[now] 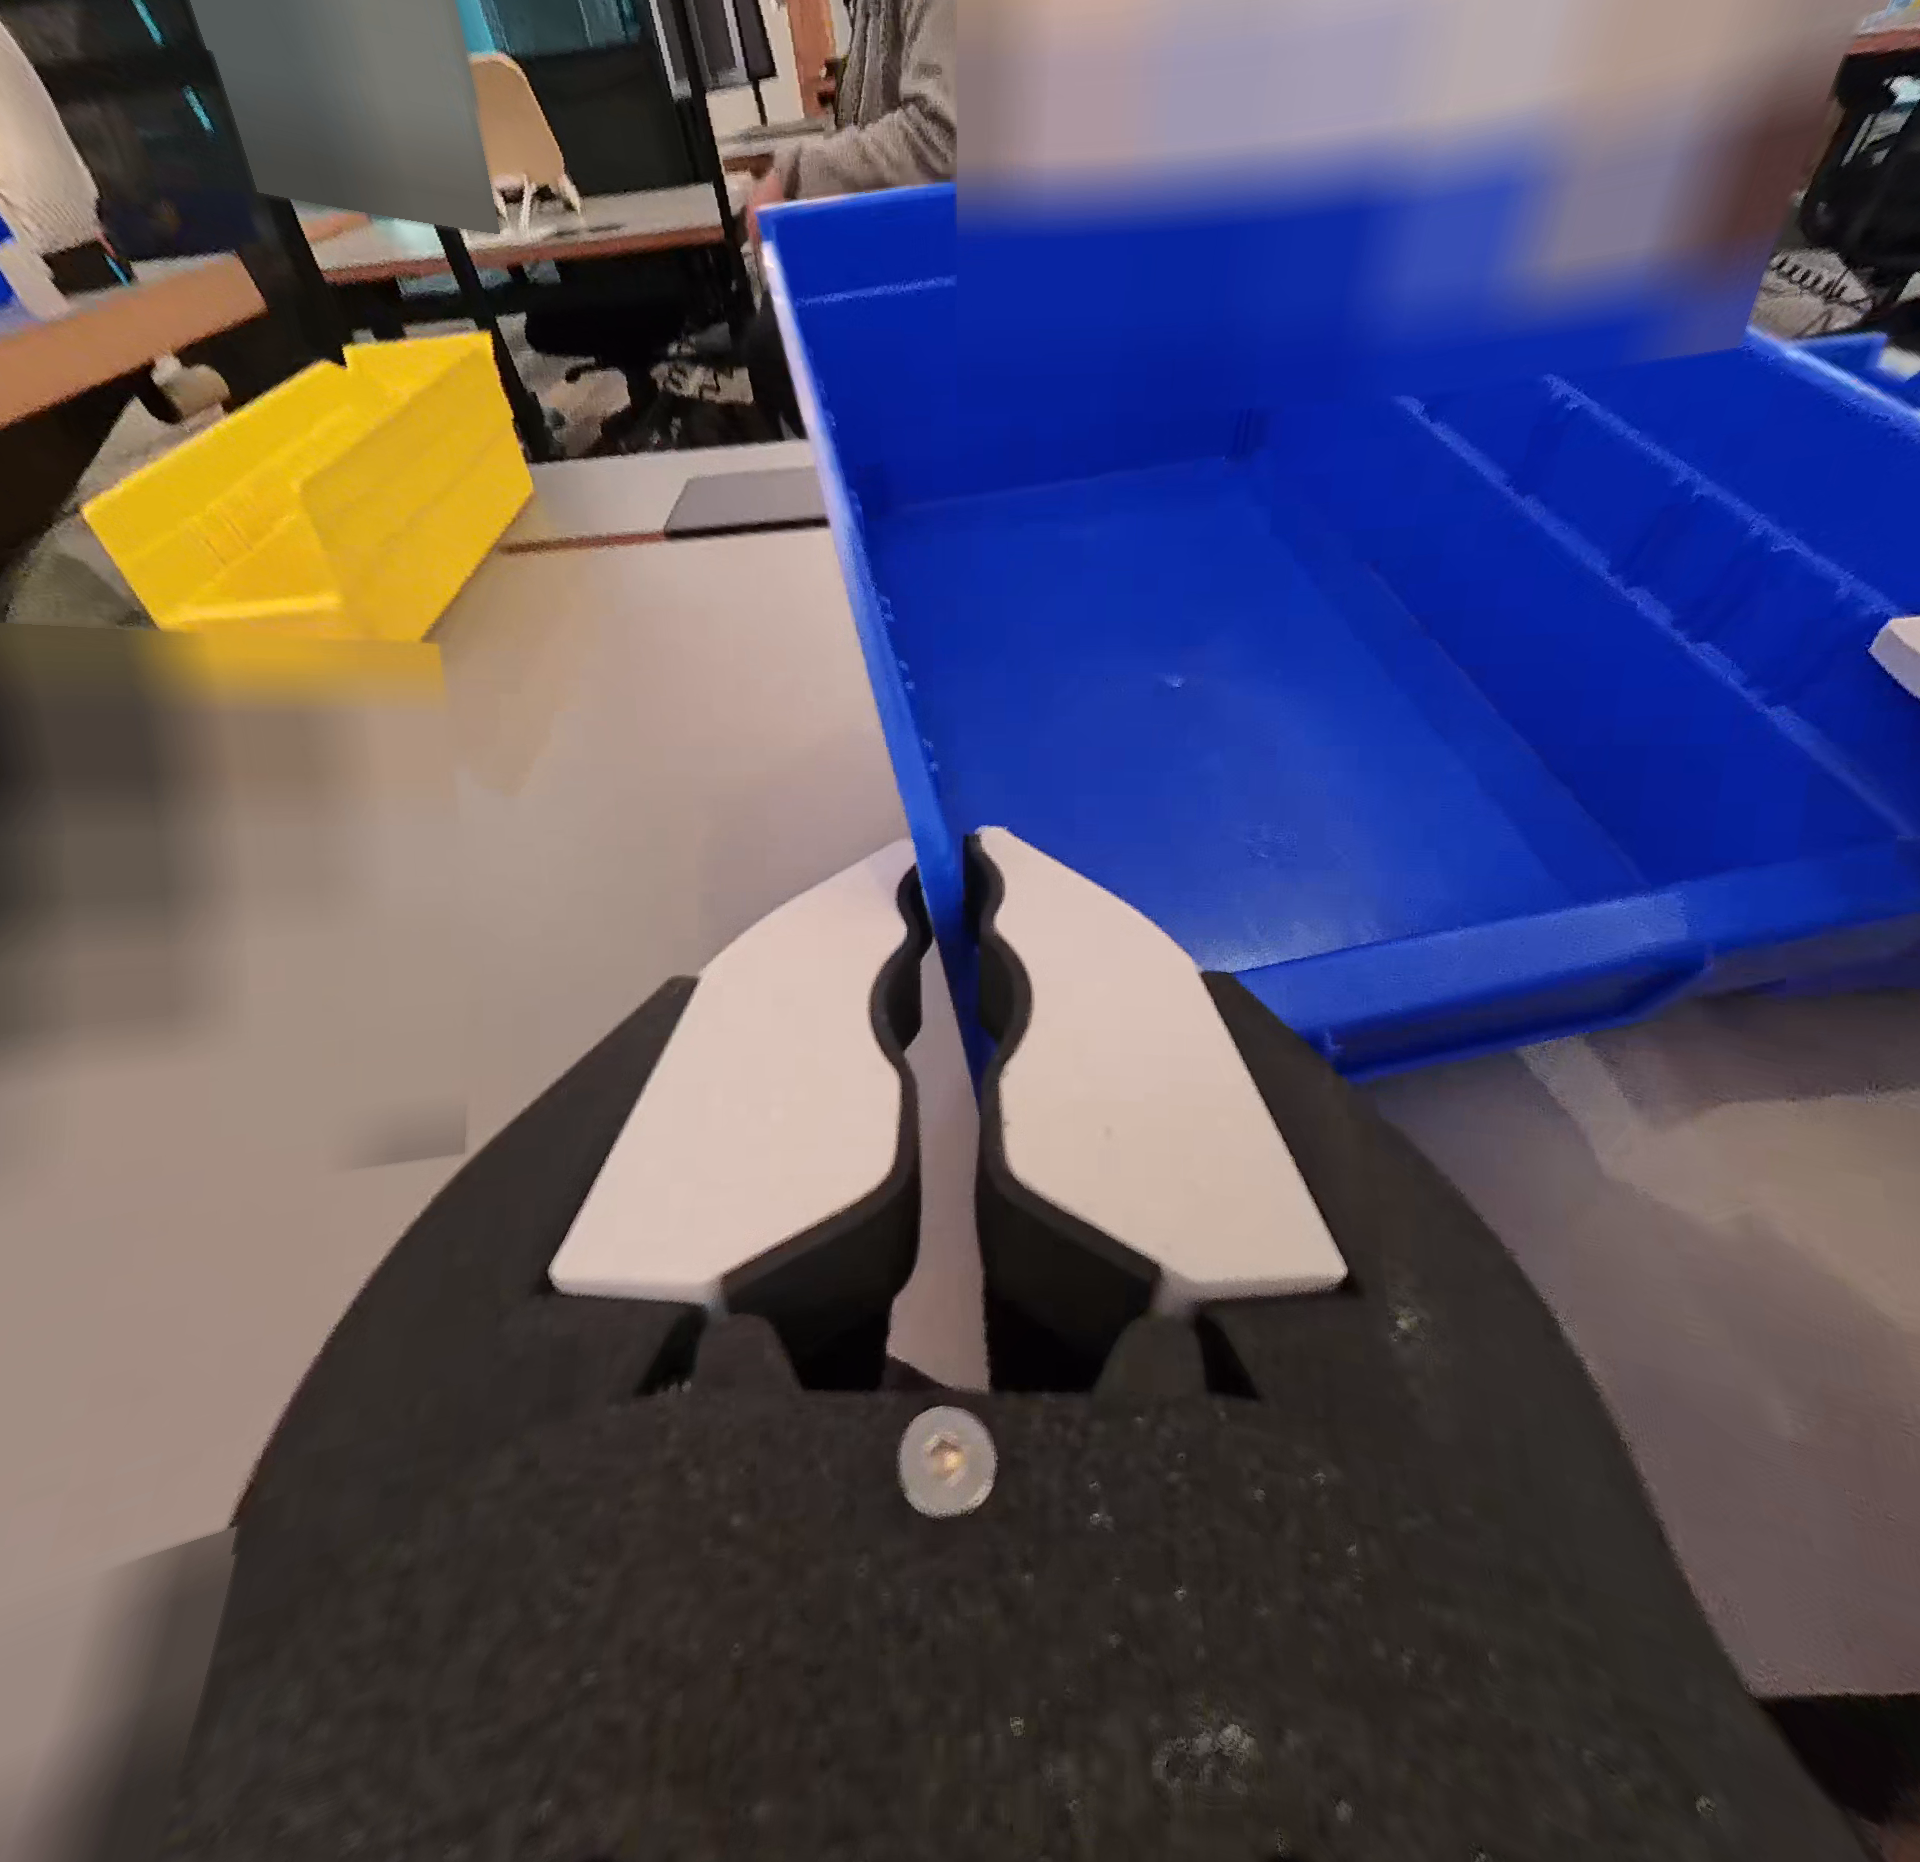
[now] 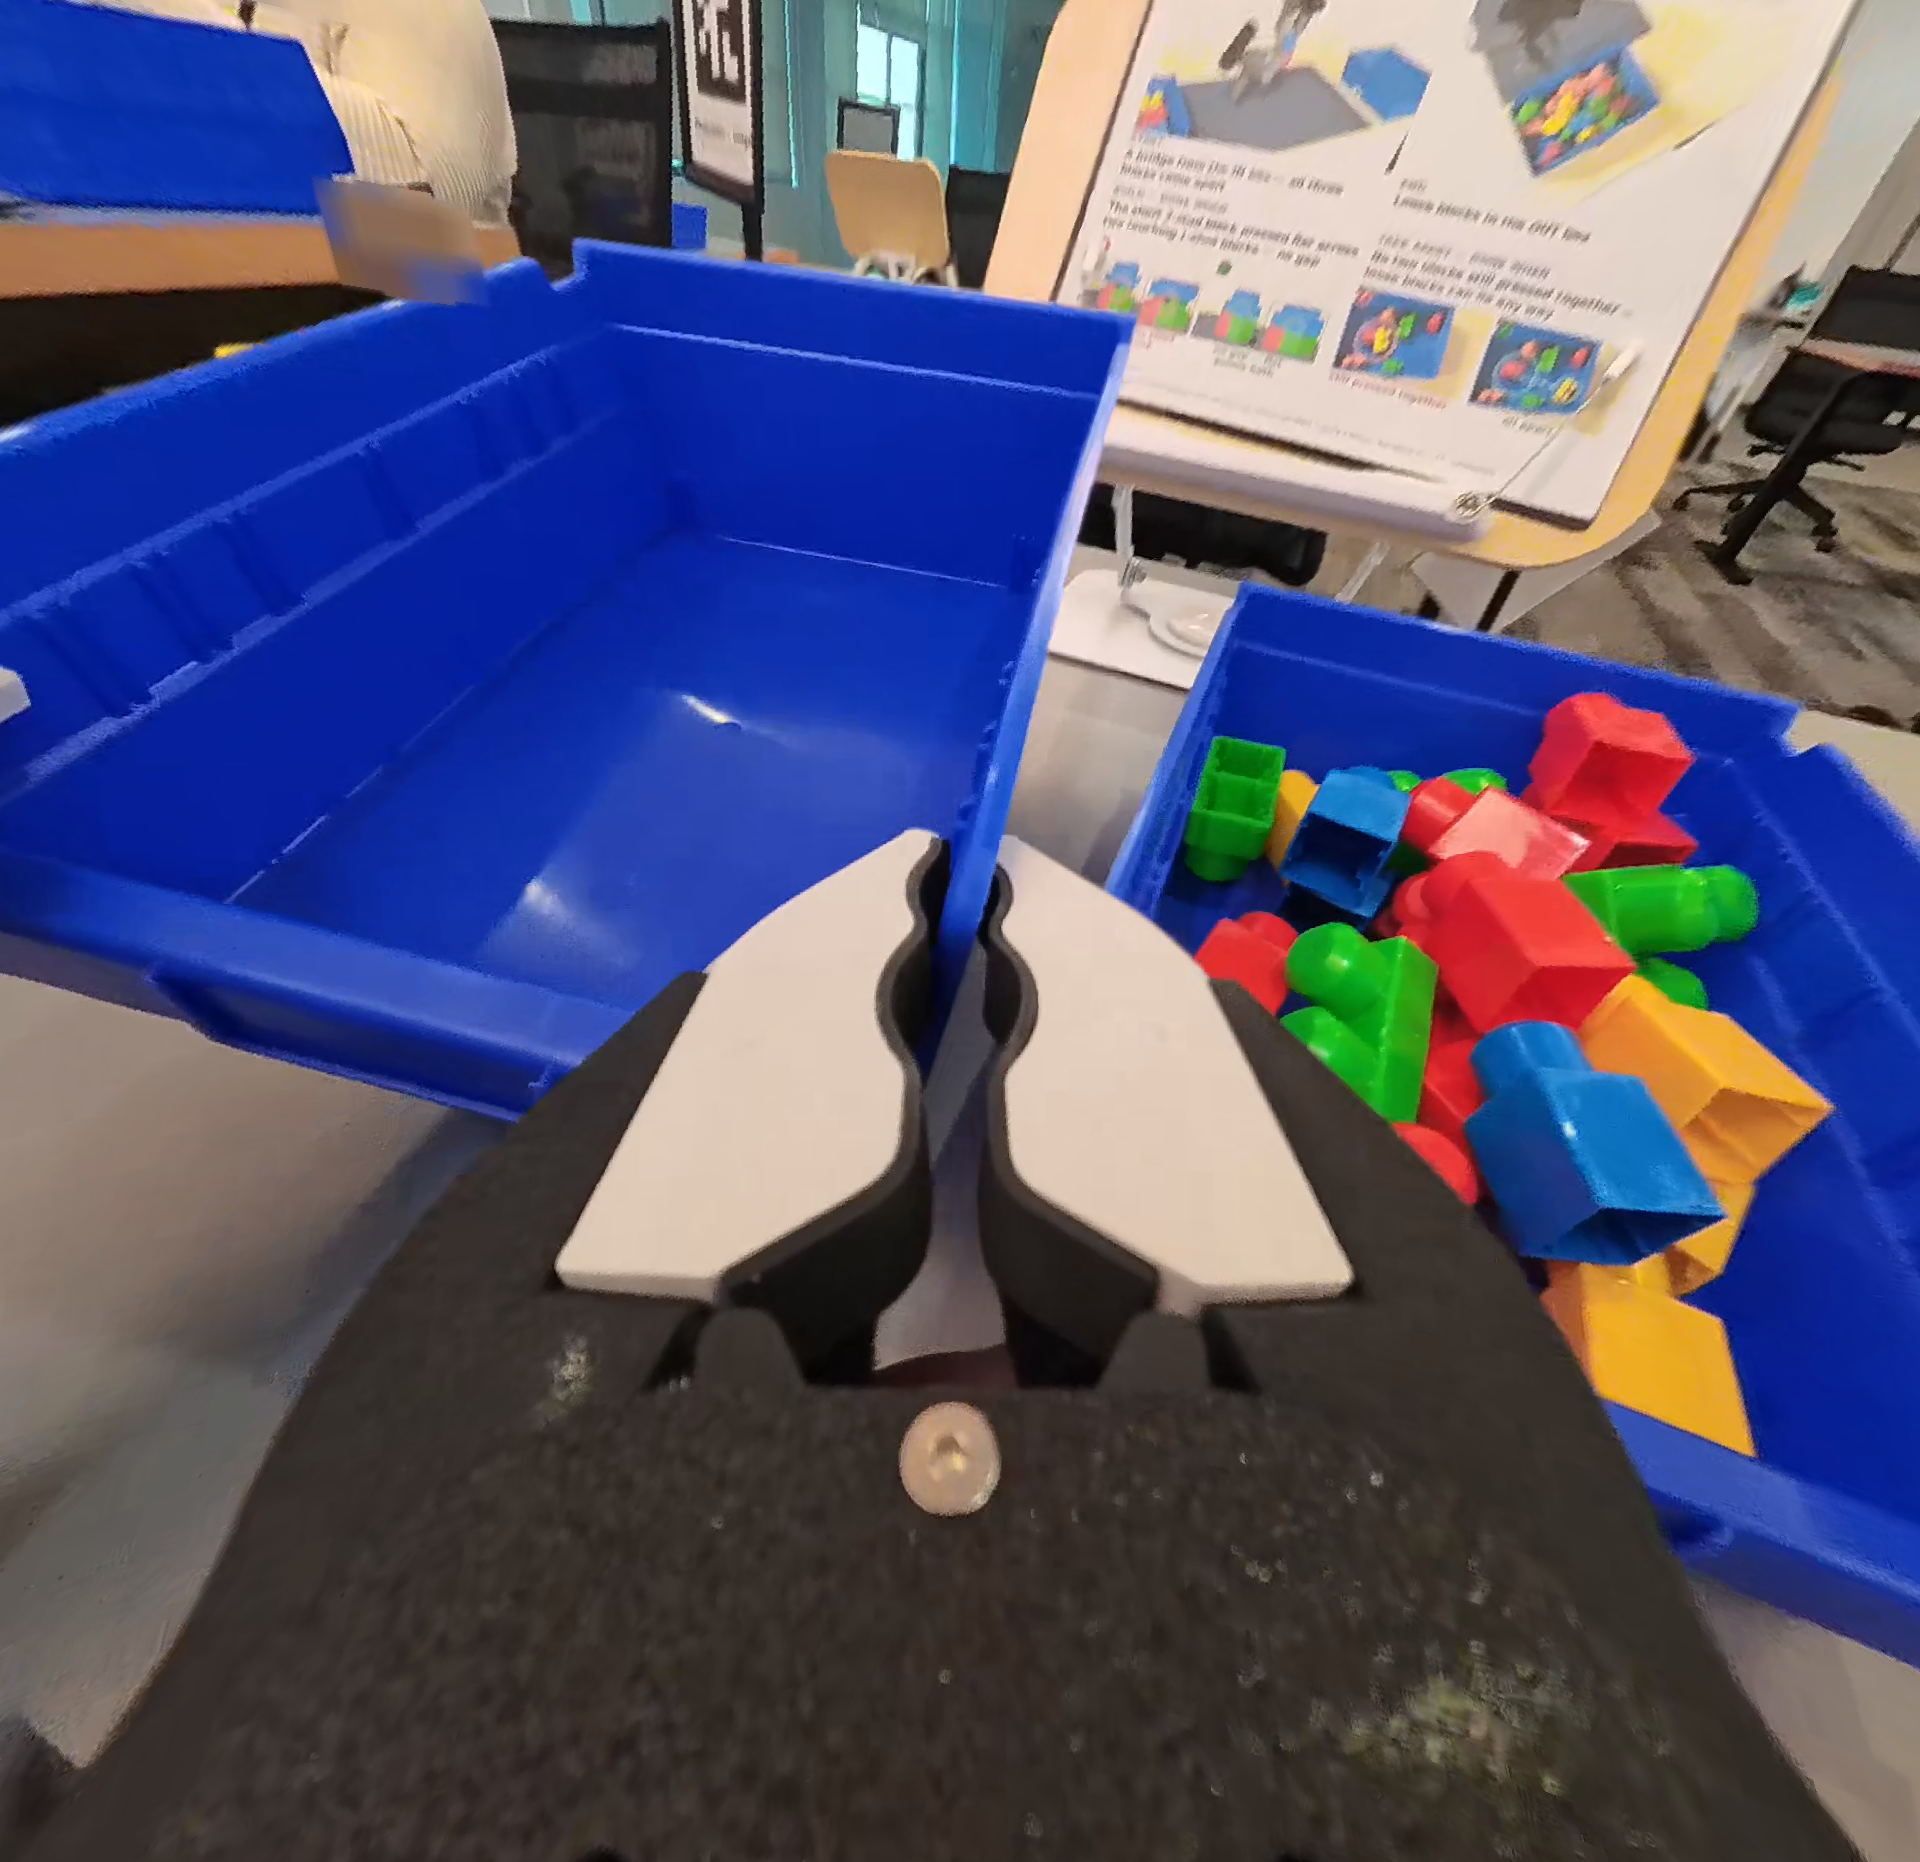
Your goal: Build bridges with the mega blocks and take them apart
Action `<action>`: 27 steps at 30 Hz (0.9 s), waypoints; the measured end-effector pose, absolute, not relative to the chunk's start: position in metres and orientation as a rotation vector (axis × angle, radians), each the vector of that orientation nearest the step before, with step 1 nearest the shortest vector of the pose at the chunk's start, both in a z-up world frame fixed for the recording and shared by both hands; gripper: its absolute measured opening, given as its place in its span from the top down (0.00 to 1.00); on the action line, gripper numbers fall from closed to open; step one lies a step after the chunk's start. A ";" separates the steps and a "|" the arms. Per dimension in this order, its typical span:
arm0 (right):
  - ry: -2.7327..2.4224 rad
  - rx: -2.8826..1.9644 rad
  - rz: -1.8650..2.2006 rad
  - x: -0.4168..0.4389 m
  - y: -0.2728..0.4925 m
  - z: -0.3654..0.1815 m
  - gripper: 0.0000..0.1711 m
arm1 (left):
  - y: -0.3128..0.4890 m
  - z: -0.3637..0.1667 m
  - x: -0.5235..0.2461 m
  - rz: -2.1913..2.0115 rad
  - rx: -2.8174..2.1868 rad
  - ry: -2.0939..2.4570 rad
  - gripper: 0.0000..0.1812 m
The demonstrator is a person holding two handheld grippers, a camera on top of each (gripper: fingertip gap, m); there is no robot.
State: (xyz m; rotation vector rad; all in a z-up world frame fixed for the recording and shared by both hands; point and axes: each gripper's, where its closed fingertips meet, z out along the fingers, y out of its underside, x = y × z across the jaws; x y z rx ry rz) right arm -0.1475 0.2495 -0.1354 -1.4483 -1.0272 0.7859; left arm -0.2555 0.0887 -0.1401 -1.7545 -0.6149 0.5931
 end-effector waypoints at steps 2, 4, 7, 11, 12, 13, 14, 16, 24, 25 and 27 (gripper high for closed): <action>-0.998 -1.433 0.786 -0.142 0.254 -0.123 0.97 | 0.095 -0.129 -0.252 0.597 -1.737 -0.586 0.98; -0.973 -1.414 0.771 -0.135 0.261 -0.111 0.97 | 0.103 -0.118 -0.249 0.586 -1.722 -0.564 0.97; -0.933 -1.400 0.757 -0.123 0.276 -0.093 0.98 | 0.121 -0.101 -0.242 0.563 -1.695 -0.525 0.97; -0.878 -1.415 0.734 -0.103 0.301 -0.077 0.97 | 0.152 -0.088 -0.227 0.531 -1.700 -0.453 0.97; -0.868 -1.424 0.740 -0.099 0.306 -0.075 0.98 | 0.157 -0.087 -0.223 0.541 -1.710 -0.433 0.97; -0.867 -1.429 0.742 -0.097 0.309 -0.074 0.97 | 0.160 -0.086 -0.221 0.538 -1.711 -0.430 0.97; -0.868 -1.432 0.743 -0.094 0.311 -0.072 0.97 | 0.162 -0.083 -0.218 0.518 -1.701 -0.445 0.97; -0.855 -1.432 0.731 -0.085 0.318 -0.066 0.98 | 0.171 -0.077 -0.213 0.498 -1.695 -0.447 0.97; -0.745 -1.484 0.572 0.000 0.387 -0.049 0.98 | 0.259 -0.074 -0.147 0.345 -1.718 -0.286 0.97; -0.729 -1.500 0.551 0.015 0.397 -0.050 0.98 | 0.273 -0.074 -0.135 0.328 -1.720 -0.260 0.96; -0.698 -1.525 0.501 0.047 0.416 -0.051 0.98 | 0.300 -0.075 -0.110 0.281 -1.727 -0.220 0.97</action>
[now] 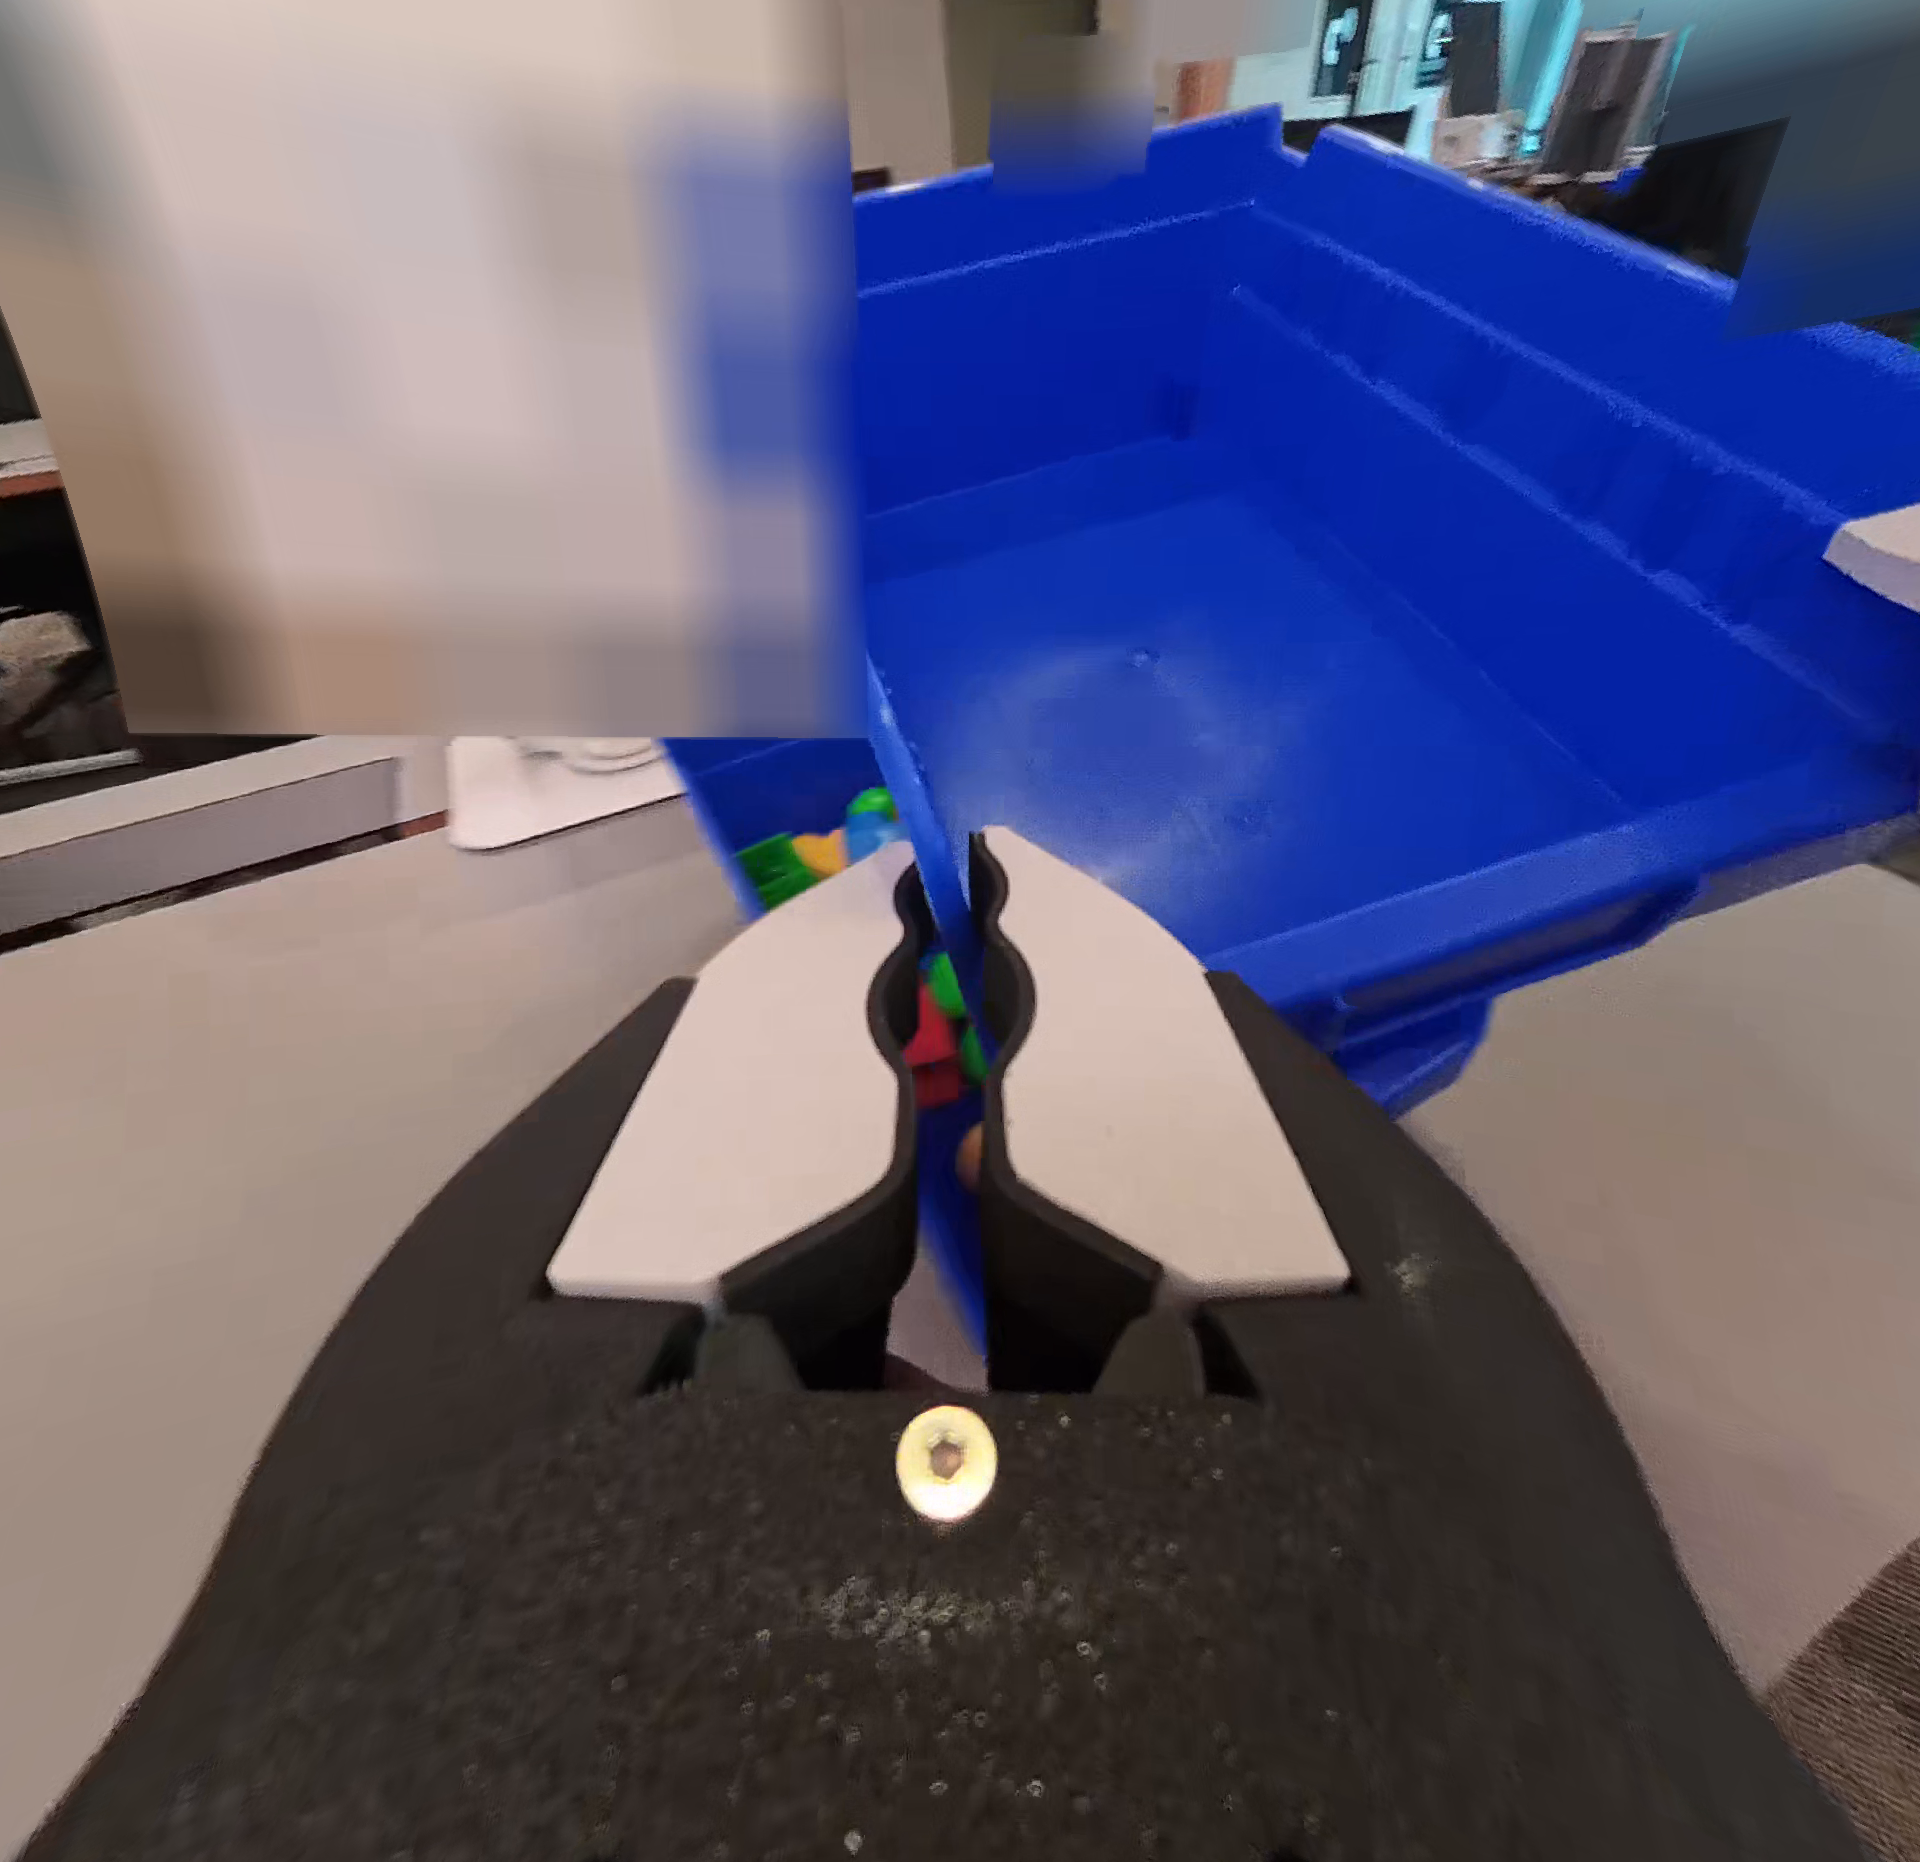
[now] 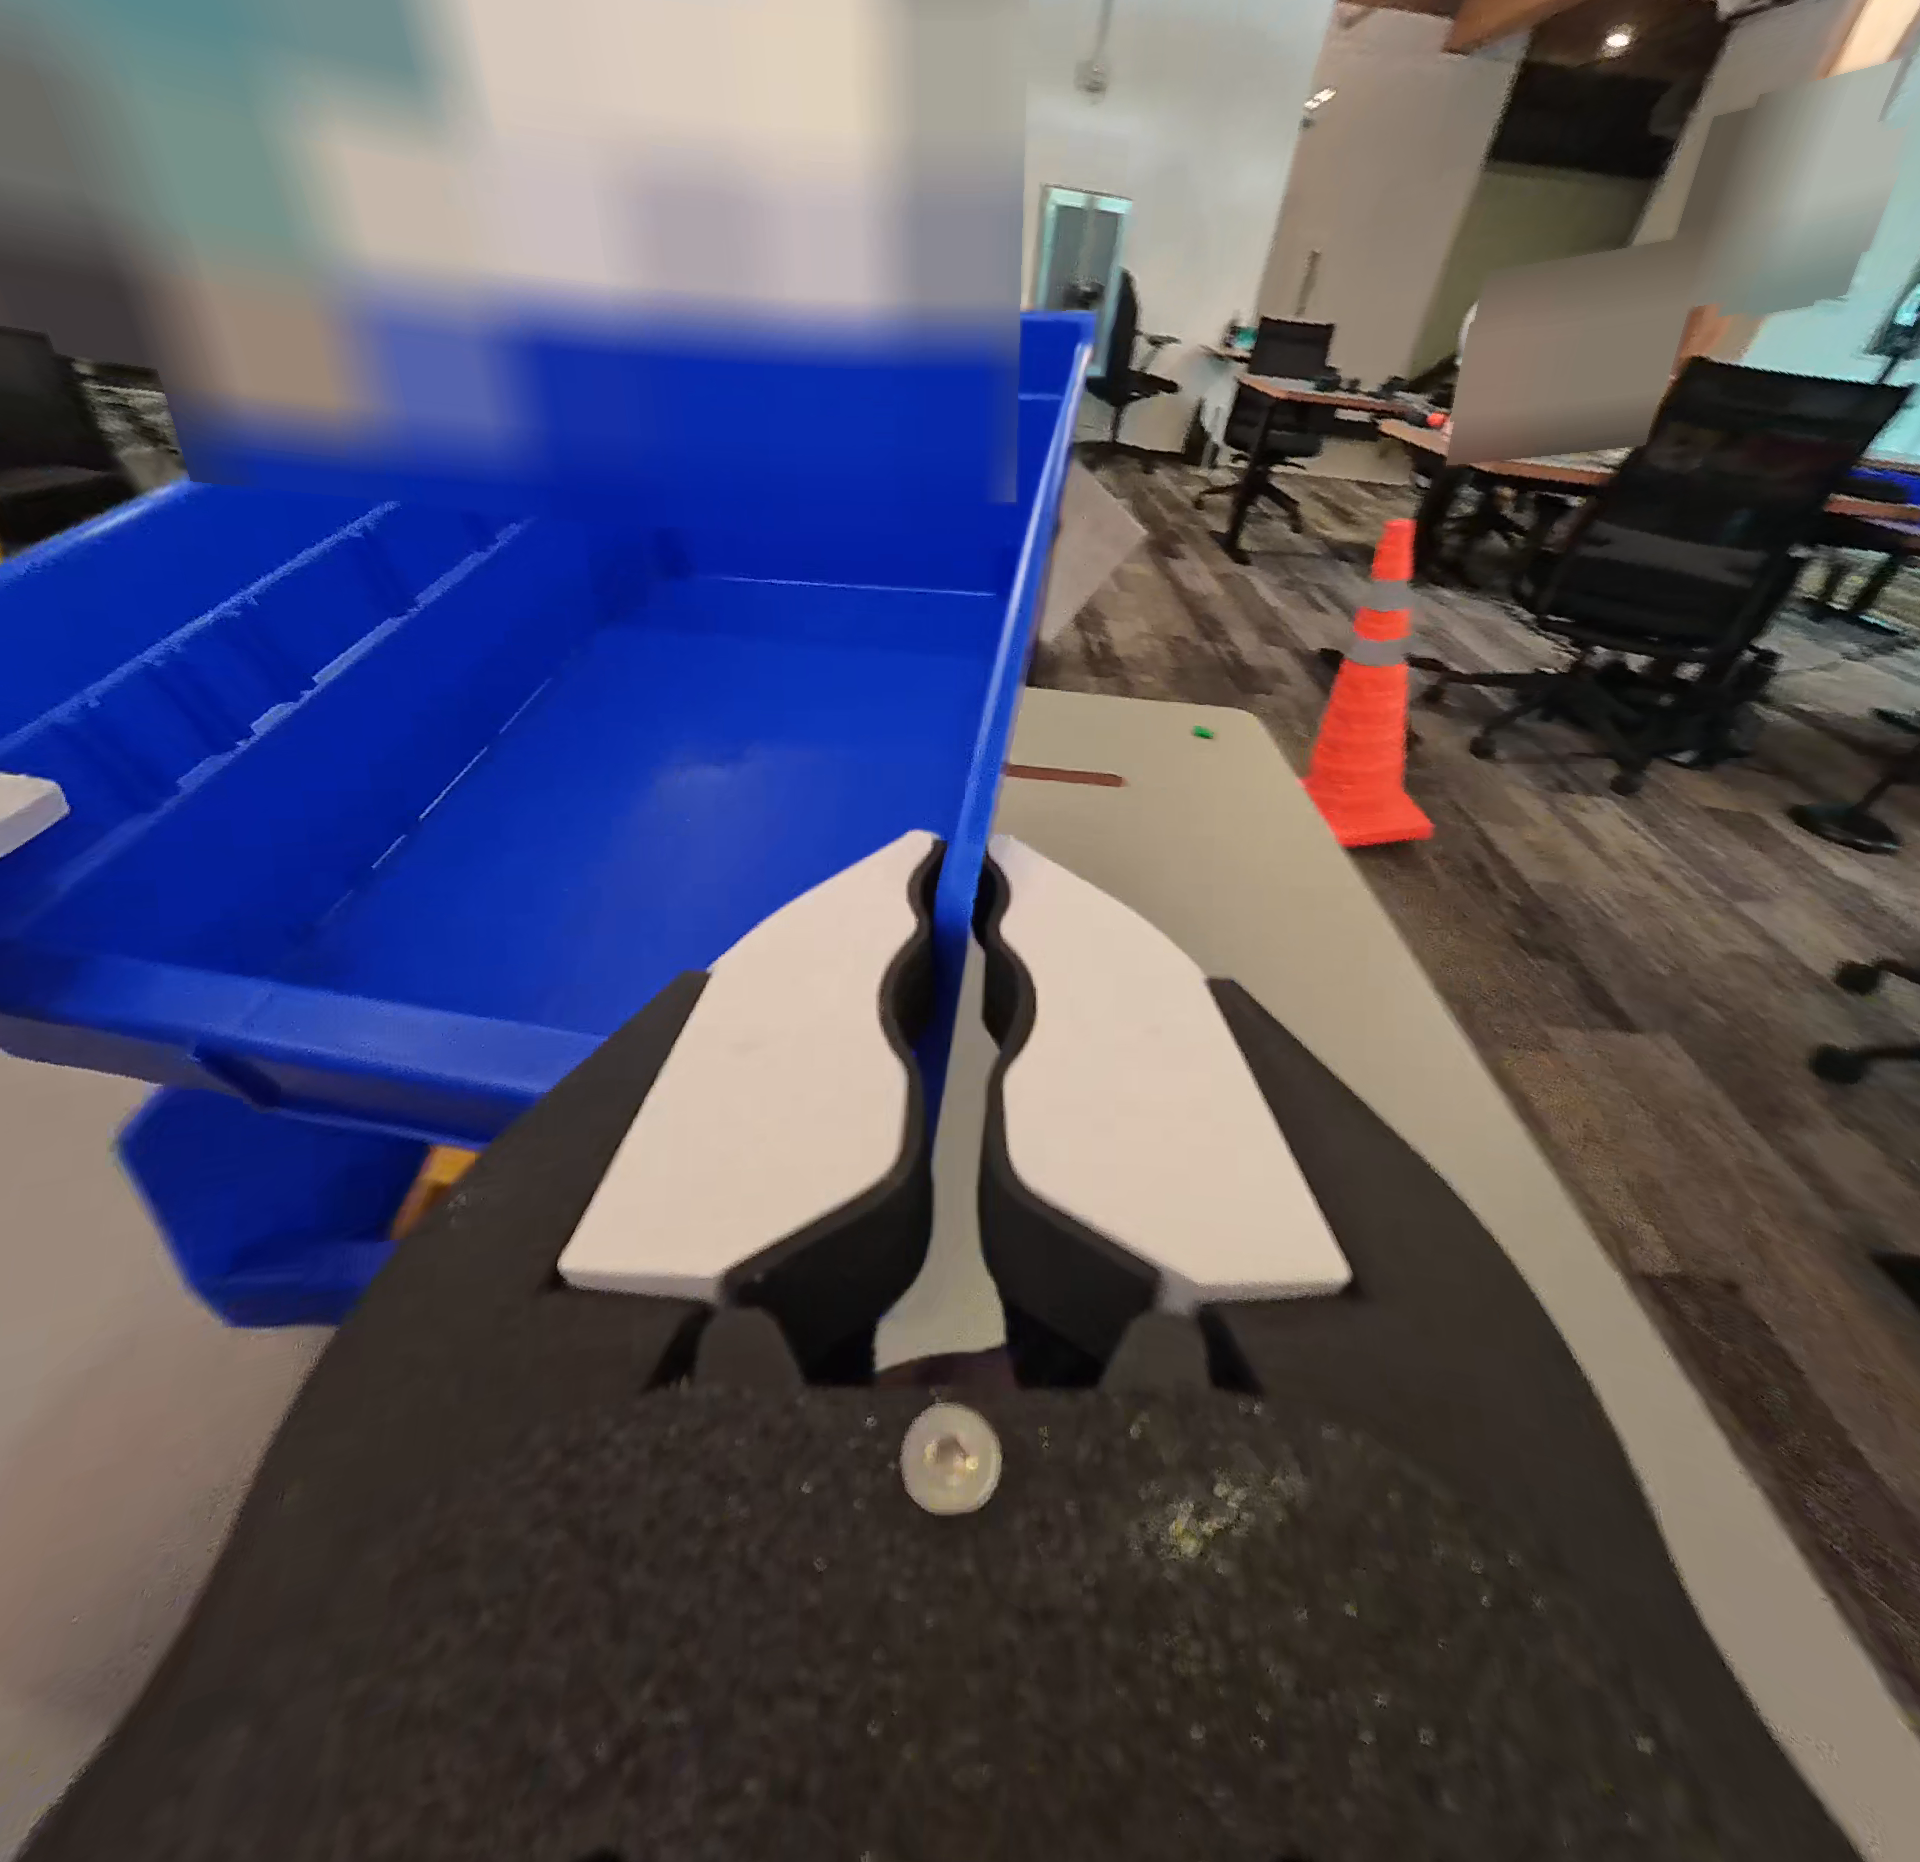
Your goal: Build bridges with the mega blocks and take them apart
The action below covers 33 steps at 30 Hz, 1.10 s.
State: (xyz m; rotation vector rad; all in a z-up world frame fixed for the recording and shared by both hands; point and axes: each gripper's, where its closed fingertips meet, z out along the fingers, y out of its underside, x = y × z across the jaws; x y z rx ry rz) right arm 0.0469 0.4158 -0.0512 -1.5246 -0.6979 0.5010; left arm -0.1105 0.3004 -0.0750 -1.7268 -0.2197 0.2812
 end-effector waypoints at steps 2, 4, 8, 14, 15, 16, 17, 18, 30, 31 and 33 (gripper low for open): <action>-0.682 -1.546 0.445 0.078 0.435 -0.053 0.98 | 0.327 -0.077 -0.085 0.235 -1.736 -0.190 0.97; -0.663 -1.572 0.410 0.109 0.456 -0.056 0.98 | 0.354 -0.082 -0.057 0.191 -1.754 -0.158 0.96; -0.630 -1.643 0.356 0.167 0.499 -0.070 0.98 | 0.404 -0.096 -0.002 0.152 -1.790 -0.094 0.96; -0.572 -1.776 0.387 0.223 0.537 -0.113 0.98 | 0.451 -0.121 0.050 0.185 -1.852 -0.027 0.96; -0.569 -1.790 0.387 0.228 0.539 -0.119 0.98 | 0.453 -0.125 0.055 0.203 -1.860 -0.005 0.96; -0.568 -1.806 0.379 0.232 0.542 -0.126 0.98 | 0.455 -0.130 0.059 0.204 -1.873 0.011 0.96; -0.569 -1.821 0.382 0.236 0.544 -0.133 0.98 | 0.457 -0.136 0.064 0.197 -1.890 0.019 0.96; -0.572 -1.841 0.389 0.238 0.547 -0.141 0.98 | 0.458 -0.142 0.067 0.196 -1.908 0.028 0.96; -0.591 -1.870 0.410 0.225 0.568 -0.183 0.98 | 0.459 -0.191 0.067 0.149 -1.964 0.039 0.93; -0.592 -1.866 0.412 0.224 0.568 -0.185 0.98 | 0.456 -0.192 0.068 0.141 -1.961 0.042 0.91; -0.595 -1.872 0.396 0.221 0.568 -0.190 0.98 | 0.446 -0.190 0.070 0.117 -1.939 0.057 0.87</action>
